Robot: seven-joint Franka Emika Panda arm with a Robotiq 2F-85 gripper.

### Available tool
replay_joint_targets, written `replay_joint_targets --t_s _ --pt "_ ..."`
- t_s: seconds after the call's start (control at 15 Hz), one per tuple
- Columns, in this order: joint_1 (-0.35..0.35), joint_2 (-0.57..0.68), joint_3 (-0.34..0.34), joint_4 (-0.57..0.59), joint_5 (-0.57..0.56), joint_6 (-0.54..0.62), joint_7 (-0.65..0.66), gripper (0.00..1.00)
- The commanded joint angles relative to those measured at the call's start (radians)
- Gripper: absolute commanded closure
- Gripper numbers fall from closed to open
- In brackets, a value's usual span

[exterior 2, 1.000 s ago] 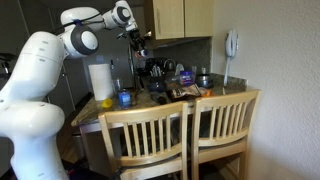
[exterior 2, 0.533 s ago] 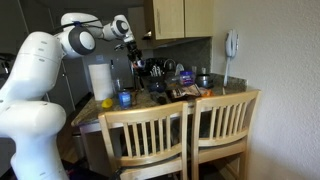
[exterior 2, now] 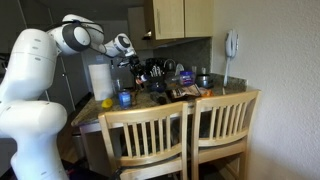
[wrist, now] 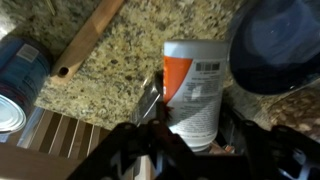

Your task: Remove the white bottle from the bowl and place it at the front of the counter

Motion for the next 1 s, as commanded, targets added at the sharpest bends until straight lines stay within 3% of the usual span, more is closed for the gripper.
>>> replay_joint_targets --t_s 0.0,0.4,0.6,0.73,0.8,0.93 --pt "0.023 -0.124 0.025 -0.241 -0.189 -0.009 0.119 0.70" --pt "0.037 -0.240 0.138 -0.552 -0.416 -0.151 0.373 0.70" --pt "0.039 -0.294 0.231 -0.706 -0.452 -0.251 0.498 0.70" --pt "0.034 -0.303 0.286 -0.745 -0.445 -0.323 0.548 0.70" --pt "0.028 -0.316 0.309 -0.768 -0.435 -0.335 0.568 0.20" --pt "0.023 -0.335 0.345 -0.802 -0.425 -0.361 0.599 0.14"
